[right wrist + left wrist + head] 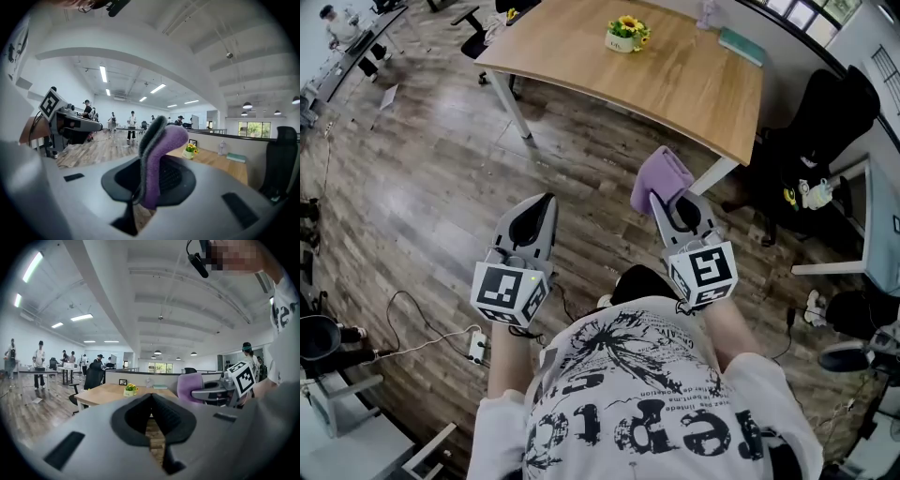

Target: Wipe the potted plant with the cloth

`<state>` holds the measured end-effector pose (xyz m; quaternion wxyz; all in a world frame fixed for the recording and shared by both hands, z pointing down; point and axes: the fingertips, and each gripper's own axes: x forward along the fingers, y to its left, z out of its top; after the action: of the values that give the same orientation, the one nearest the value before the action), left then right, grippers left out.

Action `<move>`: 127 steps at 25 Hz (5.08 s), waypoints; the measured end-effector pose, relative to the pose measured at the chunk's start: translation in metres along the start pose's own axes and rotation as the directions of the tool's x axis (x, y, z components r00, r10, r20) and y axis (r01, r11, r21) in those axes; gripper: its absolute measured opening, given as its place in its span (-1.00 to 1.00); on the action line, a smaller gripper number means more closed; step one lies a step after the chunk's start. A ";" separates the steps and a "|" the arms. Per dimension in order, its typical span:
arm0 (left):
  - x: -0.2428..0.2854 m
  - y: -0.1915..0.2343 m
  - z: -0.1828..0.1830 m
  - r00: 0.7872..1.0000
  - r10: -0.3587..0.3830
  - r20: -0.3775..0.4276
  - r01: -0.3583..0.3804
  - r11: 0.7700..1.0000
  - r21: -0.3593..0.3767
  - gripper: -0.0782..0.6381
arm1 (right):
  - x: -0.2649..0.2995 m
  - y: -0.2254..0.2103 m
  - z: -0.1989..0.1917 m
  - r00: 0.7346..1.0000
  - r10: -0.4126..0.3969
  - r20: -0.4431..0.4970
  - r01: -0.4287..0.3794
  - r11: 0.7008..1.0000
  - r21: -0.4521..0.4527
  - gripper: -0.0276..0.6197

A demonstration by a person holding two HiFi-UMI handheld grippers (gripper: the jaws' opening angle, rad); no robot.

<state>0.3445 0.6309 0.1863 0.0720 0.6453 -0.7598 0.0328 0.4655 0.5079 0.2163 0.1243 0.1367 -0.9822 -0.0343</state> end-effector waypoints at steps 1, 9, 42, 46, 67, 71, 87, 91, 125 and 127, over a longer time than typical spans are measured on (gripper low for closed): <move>0.001 0.004 -0.003 1.000 0.005 -0.004 -0.005 1.000 -0.010 -0.77 | 0.005 0.002 -0.003 1.000 0.010 -0.010 -0.010 1.000 0.000 -0.71; 0.056 0.040 -0.005 1.000 0.022 0.012 -0.022 1.000 0.013 -0.77 | 0.074 -0.032 -0.012 0.999 0.047 -0.013 -0.047 0.999 -0.026 -0.71; 0.515 0.242 0.025 0.971 -0.213 -0.107 0.215 0.977 0.005 -0.77 | 0.399 -0.348 0.000 0.968 -0.222 -0.114 0.231 0.970 0.074 -0.70; 0.572 0.266 0.026 0.934 -0.336 -0.119 0.337 0.941 -0.008 -0.77 | 0.428 -0.369 -0.003 0.936 -0.320 -0.148 0.331 0.942 0.061 -0.70; 0.749 0.297 -0.106 0.707 -0.621 -0.338 0.658 0.753 -0.008 -0.77 | 0.521 -0.455 -0.155 0.666 -0.596 -0.448 0.693 0.717 0.078 -0.70; 0.765 0.292 -0.125 0.650 -0.665 -0.367 0.718 0.696 0.011 -0.77 | 0.538 -0.458 -0.186 0.662 -0.555 -0.504 0.685 0.721 0.107 -0.70; 0.773 0.274 -0.139 0.543 -0.782 -0.305 0.830 0.556 0.053 -0.77 | 0.602 -0.442 -0.202 0.746 -0.402 -0.531 0.562 0.807 0.178 -0.70; 0.774 0.276 -0.140 0.542 -0.788 -0.293 0.830 0.556 0.041 -0.77 | 0.604 -0.438 -0.204 0.746 -0.376 -0.550 0.547 0.817 0.183 -0.70; 0.775 0.277 -0.139 0.536 -0.812 -0.231 0.839 0.542 0.042 -0.77 | 0.637 -0.331 -0.188 0.768 -0.123 -0.628 0.420 0.837 0.351 -0.68; 0.773 0.275 -0.140 0.523 -0.815 -0.250 0.848 0.526 0.059 -0.77 | 0.644 -0.328 -0.187 0.769 -0.105 -0.631 0.399 0.849 0.345 -0.68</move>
<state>-0.0388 -0.0580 0.4532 0.0951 0.9273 -0.3409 0.1221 -0.0019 0.0084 0.5154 0.3811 0.3005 -0.8444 0.2268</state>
